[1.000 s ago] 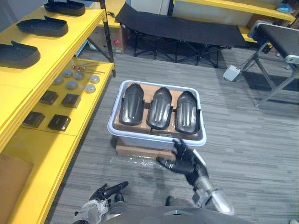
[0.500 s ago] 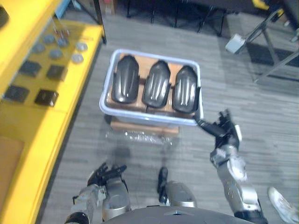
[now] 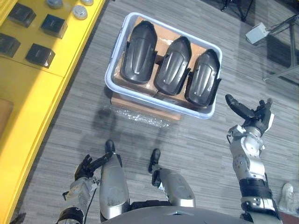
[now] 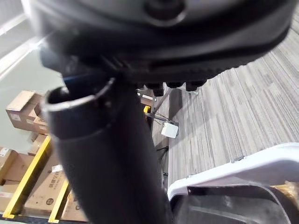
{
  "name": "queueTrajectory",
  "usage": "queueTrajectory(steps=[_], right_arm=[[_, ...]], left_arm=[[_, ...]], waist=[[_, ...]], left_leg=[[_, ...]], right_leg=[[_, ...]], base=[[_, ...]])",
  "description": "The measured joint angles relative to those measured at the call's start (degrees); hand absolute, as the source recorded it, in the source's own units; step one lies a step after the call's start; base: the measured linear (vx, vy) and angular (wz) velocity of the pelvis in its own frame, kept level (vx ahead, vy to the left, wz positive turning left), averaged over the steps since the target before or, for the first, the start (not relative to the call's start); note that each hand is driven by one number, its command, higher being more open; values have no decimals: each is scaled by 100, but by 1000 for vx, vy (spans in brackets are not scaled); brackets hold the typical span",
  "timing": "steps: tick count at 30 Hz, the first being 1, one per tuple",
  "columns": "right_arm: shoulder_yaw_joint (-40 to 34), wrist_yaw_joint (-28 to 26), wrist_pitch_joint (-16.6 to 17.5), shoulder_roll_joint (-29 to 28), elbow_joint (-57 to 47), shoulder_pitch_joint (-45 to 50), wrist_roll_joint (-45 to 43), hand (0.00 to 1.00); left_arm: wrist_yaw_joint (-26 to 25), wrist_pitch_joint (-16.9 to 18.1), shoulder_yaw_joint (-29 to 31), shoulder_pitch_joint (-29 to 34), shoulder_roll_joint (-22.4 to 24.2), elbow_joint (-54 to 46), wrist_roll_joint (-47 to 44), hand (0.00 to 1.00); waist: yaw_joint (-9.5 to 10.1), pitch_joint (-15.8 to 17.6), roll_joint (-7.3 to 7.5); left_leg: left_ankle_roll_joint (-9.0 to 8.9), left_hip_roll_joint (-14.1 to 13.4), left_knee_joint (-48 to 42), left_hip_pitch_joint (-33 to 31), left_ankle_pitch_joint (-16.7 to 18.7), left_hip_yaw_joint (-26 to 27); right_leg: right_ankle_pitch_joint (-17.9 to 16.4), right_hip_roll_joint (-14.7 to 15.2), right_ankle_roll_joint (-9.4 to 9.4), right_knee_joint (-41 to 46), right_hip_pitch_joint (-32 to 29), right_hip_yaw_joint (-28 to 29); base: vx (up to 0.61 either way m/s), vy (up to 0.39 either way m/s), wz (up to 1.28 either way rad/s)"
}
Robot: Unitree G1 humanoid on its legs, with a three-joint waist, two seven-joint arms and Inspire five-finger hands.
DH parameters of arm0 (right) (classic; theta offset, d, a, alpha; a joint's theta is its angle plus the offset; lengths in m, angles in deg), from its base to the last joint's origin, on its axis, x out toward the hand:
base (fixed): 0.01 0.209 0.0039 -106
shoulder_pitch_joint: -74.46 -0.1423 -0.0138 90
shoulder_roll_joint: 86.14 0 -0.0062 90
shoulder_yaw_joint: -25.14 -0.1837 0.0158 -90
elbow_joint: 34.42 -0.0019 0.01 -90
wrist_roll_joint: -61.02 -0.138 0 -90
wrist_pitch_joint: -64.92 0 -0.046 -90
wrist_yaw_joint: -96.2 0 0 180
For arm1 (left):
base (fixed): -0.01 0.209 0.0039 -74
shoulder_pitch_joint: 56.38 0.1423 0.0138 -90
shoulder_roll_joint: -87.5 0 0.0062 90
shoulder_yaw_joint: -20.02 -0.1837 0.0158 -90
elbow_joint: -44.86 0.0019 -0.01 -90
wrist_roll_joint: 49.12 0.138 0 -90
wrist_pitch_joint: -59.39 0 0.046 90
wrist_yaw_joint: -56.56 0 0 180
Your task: Walk over and take three plastic housings, then place them on the shelf
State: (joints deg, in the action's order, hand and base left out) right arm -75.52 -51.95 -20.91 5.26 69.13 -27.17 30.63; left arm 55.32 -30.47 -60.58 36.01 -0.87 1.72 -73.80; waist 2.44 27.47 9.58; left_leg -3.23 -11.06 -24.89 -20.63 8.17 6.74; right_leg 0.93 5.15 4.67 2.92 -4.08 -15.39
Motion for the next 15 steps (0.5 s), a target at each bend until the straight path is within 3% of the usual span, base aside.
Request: queueTrajectory(steps=[7,12,15], right_arm=[[-18,-262,-265,983,1577,-1061,-166,100],[-13,-423,-410,1482,2519,-1724,-157,100],[2,-425,-583,1632,2837,-2045,-152,100]], left_arm=[[30,243,-46,-90,255,-38,-71,100],[69,241,-150,-206,407,-5,-219,100],[78,259,-188,-209,440,-7,-221,100]], waist=[[59,187,-315],[228,250,-594],[328,258,-689]], left_leg=[[121,251,18,-231,-127,-183],[180,436,-22,-419,-202,-445],[186,463,-98,-511,-209,-489]], right_leg=[[-192,233,74,426,-313,-161],[-360,387,121,766,-530,-291],[-485,447,114,1036,-669,-320]], base=[[-21,31,18],[-11,27,17],[-25,21,15]])
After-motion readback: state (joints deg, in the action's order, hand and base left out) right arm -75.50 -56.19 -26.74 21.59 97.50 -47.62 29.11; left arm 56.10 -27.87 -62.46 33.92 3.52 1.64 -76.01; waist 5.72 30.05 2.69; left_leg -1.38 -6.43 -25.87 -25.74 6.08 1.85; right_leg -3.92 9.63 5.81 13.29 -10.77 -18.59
